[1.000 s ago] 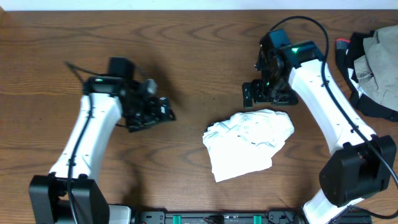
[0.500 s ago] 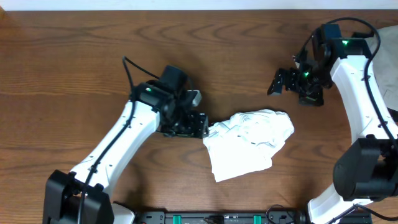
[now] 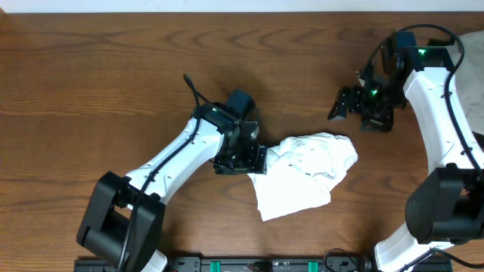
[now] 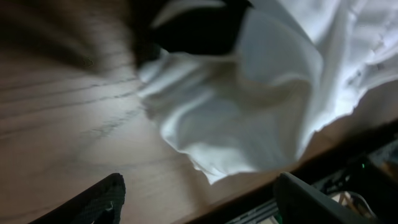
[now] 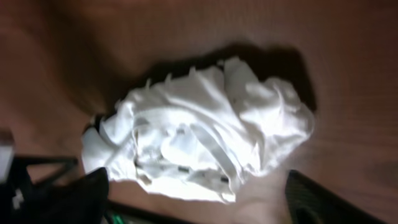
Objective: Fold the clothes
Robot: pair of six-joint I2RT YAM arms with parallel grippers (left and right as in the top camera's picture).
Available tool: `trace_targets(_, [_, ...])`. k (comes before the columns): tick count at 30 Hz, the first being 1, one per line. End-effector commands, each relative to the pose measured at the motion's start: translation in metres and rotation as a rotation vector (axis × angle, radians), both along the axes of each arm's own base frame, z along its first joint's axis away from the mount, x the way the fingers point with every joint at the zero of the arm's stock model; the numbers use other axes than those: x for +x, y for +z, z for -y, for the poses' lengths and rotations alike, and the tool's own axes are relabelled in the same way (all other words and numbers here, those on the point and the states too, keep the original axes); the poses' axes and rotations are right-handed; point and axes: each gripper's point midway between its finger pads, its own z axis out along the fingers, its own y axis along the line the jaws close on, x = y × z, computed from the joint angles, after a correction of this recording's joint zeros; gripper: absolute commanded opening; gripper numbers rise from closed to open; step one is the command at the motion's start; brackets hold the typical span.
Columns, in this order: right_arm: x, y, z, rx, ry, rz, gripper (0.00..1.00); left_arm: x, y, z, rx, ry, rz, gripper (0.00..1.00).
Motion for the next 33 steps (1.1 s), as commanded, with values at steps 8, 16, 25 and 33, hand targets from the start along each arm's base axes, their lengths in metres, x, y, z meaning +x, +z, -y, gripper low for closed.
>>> trace_targets(8, [-0.067,0.038,-0.028,0.016,0.145,0.013,0.21,0.036,-0.003,-0.047,0.038,0.171,0.016,0.78])
trace_targets(16, [-0.149,-0.010,-0.070,0.009,0.085,-0.042,0.01,0.050,-0.003,-0.059,0.028,0.217,0.038,0.78])
trace_targets(25, [-0.168,-0.071,-0.116,0.077,0.046,-0.042,0.01,0.051,-0.003,-0.059,0.026,0.218,0.042,0.78])
trace_targets(33, [-0.168,-0.096,-0.103,-0.027,-0.082,-0.071,0.01,0.051,-0.003,-0.059,0.026,0.218,0.042,0.78])
